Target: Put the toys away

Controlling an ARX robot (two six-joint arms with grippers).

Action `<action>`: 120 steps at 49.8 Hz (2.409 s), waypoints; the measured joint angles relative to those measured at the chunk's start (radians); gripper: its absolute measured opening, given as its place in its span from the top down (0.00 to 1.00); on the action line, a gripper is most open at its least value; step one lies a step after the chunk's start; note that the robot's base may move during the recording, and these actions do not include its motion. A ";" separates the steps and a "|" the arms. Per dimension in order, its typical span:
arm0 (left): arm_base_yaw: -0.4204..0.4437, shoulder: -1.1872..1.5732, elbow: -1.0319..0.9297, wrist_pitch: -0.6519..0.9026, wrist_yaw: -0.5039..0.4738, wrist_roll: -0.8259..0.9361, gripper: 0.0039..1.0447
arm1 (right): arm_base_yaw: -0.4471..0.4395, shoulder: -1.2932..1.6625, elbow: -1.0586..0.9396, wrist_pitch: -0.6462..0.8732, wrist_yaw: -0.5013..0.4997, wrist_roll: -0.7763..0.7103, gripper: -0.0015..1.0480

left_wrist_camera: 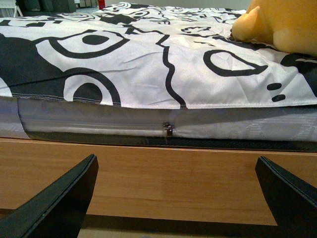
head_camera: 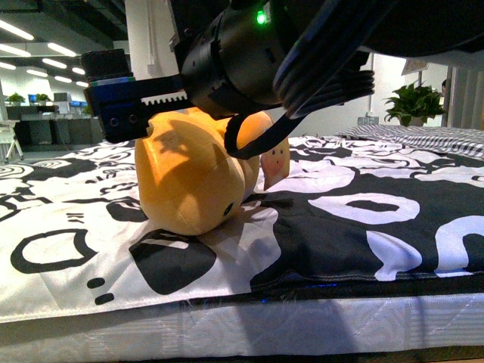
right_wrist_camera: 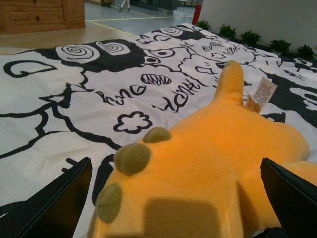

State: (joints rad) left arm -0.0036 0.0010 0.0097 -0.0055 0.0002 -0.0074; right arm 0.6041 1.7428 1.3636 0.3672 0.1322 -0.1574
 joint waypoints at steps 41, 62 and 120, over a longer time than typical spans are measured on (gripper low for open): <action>0.000 0.000 0.000 0.000 0.000 0.000 0.05 | 0.102 0.076 0.046 0.006 0.224 0.113 0.00; 0.000 0.000 0.000 0.000 0.000 0.000 0.05 | 0.119 0.127 0.064 0.066 0.328 0.053 0.00; 0.000 0.000 0.000 0.000 0.000 0.000 0.05 | 0.071 0.107 0.022 0.048 0.394 0.027 0.77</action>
State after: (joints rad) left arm -0.0036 0.0010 0.0097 -0.0051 0.0002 -0.0074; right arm 0.6754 1.8496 1.3853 0.4152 0.5259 -0.1307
